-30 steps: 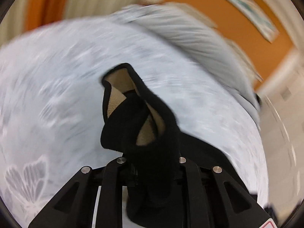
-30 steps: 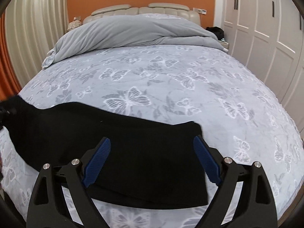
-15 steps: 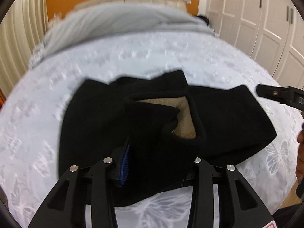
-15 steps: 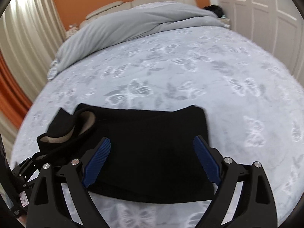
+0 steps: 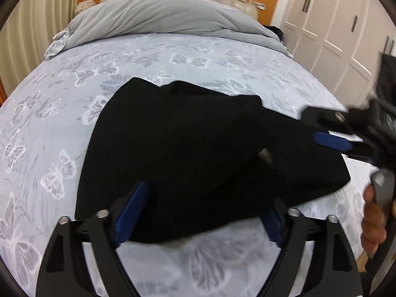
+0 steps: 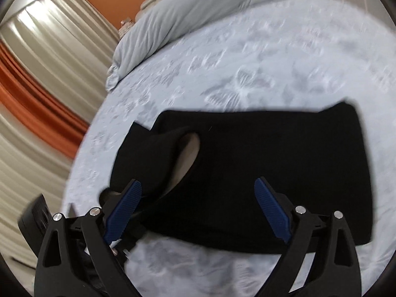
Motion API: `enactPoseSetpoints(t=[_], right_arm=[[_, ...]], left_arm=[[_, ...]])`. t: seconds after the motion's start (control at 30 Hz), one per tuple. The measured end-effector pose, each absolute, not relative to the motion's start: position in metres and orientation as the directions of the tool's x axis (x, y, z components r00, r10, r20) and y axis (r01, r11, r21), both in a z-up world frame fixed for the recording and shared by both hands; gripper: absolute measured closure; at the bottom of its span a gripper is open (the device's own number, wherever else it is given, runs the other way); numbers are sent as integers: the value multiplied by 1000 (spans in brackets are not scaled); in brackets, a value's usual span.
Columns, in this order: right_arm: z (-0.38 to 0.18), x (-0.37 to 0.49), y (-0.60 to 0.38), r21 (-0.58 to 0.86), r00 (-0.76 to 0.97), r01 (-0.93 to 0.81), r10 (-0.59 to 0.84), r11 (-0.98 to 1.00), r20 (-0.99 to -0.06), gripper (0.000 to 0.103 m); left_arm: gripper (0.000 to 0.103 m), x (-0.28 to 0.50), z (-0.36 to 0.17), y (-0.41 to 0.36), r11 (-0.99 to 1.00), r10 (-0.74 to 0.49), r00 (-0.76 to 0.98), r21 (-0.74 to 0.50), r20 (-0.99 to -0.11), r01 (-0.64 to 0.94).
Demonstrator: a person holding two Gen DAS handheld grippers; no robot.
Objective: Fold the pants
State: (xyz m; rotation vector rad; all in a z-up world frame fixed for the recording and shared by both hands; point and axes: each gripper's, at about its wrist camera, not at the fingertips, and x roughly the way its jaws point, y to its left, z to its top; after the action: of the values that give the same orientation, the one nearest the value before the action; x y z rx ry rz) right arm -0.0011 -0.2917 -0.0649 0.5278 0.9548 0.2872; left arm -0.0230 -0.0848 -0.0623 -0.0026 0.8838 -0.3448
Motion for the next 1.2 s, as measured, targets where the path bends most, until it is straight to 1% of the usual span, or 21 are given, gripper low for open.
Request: enactPoseSetpoints(t=[0.1,0.2,0.33,0.43,0.47,0.5,0.53,0.57,0.6,0.67,0.73,0.8,0.87,0.93,1.0,1.03,1.07,1.1,1.13,1.17,1.2], right_arm=[[-83,4,-284,590,484,9,512,808,-710,12],[-94,5,-272,615,448,1,550,788,-705,12],[-100,9,-253,645,416,-34,598,763,-685,12],[-100,13,-231,615,417,-75,585,785,-696,12],[-99,15,-227,609,421,-85,582,789,-695,20],[-100,17,-219,607,420,-104,588,788,-691,43],[-102,19,-212,609,410,-121,598,784,-689,51],[-101,21,-205,587,415,-126,580,800,-701,66],[-97,22,-199,555,439,-142,554,820,-707,87],[-83,25,-196,552,453,-182,568,814,-687,87],[-50,21,-204,508,527,-224,542,832,-655,87],[-17,12,-230,431,616,-230,473,873,-630,88],[-3,0,-273,350,686,-152,354,924,-635,87],[-12,-6,-315,325,690,-59,273,944,-670,87],[-44,-11,-358,267,651,98,141,959,-745,84],[-63,-9,-370,232,606,148,97,961,-789,82],[-83,-8,-380,205,549,175,78,963,-832,78],[-91,-9,-385,221,534,180,93,958,-840,77],[-86,-14,-390,259,561,182,116,949,-820,77],[-73,-21,-391,264,584,183,111,947,-804,73],[-63,-27,-390,250,610,177,93,952,-787,52]], left_arm=[[17,-39,-70,-90,943,-275,586,-94,-762,319],[17,-58,-74,-91,923,-305,559,-94,-771,373],[17,-80,-63,-82,914,-322,616,-66,-719,401],[17,-83,-58,-69,923,-319,642,-75,-697,377],[17,-82,-57,-64,928,-312,647,-76,-696,365],[17,-80,-57,-61,931,-306,650,-76,-695,357],[17,-76,-56,-56,937,-295,658,-76,-693,340],[17,-74,-55,-51,942,-286,664,-77,-691,326],[17,-72,-55,-47,948,-276,670,-78,-689,310],[17,-64,-54,-39,958,-254,679,-85,-689,273],[17,-59,-49,-32,962,-258,682,-115,-684,249],[17,-56,-43,-28,962,-266,691,-139,-672,236],[17,-54,-37,-27,957,-286,696,-164,-659,238],[17,-52,-33,-29,952,-304,698,-179,-649,247],[16,-47,-33,-35,950,-311,691,-186,-653,252],[16,-43,-36,-39,947,-318,676,-194,-665,255],[16,-38,-39,-42,943,-330,655,-210,-680,258],[16,-34,-43,-46,938,-346,632,-230,-694,261],[16,-27,-47,-50,933,-357,606,-248,-710,259],[16,-20,-51,-53,929,-370,587,-272,-720,251],[16,-15,-54,-56,921,-389,570,-299,-724,249]])
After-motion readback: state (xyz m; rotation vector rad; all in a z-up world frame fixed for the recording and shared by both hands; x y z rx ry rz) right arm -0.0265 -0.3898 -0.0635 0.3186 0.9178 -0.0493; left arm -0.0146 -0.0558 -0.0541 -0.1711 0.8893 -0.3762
